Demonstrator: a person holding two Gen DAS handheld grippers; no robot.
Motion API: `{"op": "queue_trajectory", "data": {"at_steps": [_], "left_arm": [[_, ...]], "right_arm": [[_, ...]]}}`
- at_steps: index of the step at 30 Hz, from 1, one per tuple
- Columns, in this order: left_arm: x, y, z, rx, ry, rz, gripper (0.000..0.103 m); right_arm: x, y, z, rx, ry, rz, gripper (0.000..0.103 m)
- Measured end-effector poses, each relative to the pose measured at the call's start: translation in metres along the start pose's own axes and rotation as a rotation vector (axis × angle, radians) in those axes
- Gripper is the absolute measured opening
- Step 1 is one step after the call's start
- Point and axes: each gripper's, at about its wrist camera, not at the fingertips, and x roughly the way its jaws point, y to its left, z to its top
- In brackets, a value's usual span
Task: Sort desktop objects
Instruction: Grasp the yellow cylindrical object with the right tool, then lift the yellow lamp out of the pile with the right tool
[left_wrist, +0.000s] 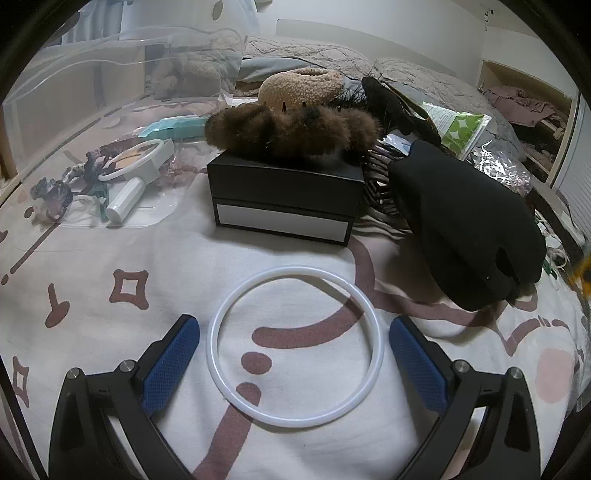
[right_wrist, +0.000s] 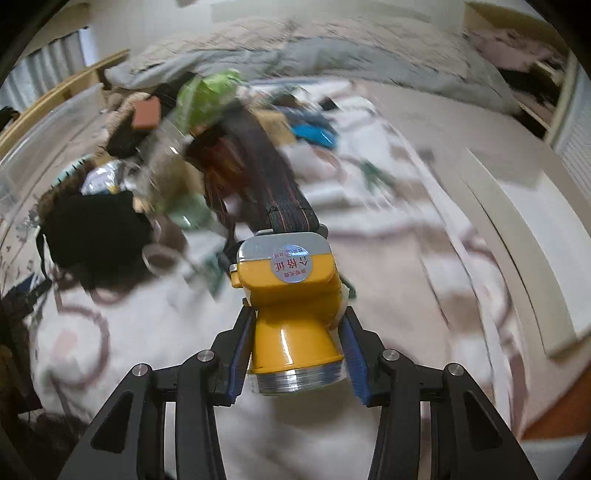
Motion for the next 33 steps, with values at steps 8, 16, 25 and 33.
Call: {"op": "queue_trajectory", "data": {"at_steps": [8,16,25,33], "left_arm": [[0.000,0.001,0.000,0.004,0.001,0.004,0.103],[-0.002,0.001,0.001,0.002,-0.003,0.002,0.103],[-0.002,0.001,0.001,-0.001,-0.003,-0.001,0.103],[-0.002,0.001,0.001,-0.004,-0.002,-0.003,0.103]], "right_arm": [[0.001,-0.004,-0.011,0.030,0.009,-0.023,0.047],[-0.003,0.007,0.007,-0.042,-0.029,-0.062,0.069],[0.015,0.003,0.002,0.003,0.031,-0.076,0.072],[0.026,-0.007,-0.001,0.102,0.007,-0.038,0.068]]}}
